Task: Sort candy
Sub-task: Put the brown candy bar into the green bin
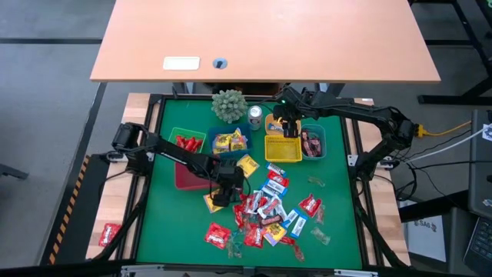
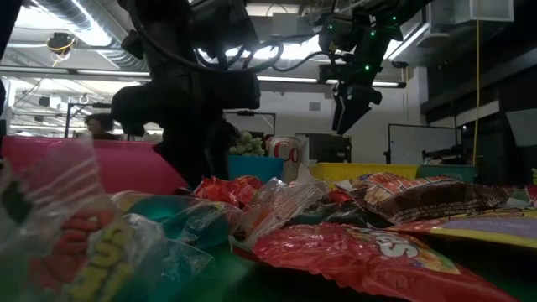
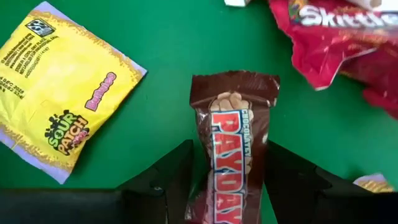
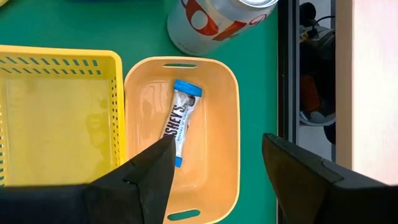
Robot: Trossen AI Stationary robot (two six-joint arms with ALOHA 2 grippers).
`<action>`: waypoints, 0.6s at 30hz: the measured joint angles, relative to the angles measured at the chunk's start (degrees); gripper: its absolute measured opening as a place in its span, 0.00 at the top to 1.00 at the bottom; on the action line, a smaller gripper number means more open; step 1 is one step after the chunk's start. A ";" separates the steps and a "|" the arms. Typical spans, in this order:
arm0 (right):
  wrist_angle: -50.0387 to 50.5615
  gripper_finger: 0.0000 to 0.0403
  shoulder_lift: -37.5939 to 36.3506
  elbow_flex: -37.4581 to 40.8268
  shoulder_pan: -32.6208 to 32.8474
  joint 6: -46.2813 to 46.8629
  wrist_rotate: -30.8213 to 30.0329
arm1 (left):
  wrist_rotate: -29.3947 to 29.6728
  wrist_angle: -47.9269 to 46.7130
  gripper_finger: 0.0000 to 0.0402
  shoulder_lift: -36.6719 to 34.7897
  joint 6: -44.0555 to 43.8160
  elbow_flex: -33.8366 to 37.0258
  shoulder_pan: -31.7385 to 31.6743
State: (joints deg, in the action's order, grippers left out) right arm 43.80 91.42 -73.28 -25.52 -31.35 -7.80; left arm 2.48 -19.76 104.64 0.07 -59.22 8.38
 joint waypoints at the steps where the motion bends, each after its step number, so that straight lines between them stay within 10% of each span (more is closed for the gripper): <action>1: 0.07 0.41 0.00 0.00 0.00 0.02 -0.01 | 0.00 -0.02 0.58 0.00 0.51 0.00 0.00; 18: 11.35 0.41 -9.31 -0.11 3.18 8.99 9.83 | -0.04 3.86 0.85 0.00 -0.73 0.00 -0.21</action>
State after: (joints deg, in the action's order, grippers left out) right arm 55.15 82.11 -73.38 -22.34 -22.36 2.03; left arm 2.44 -15.90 104.64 -0.66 -59.22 8.17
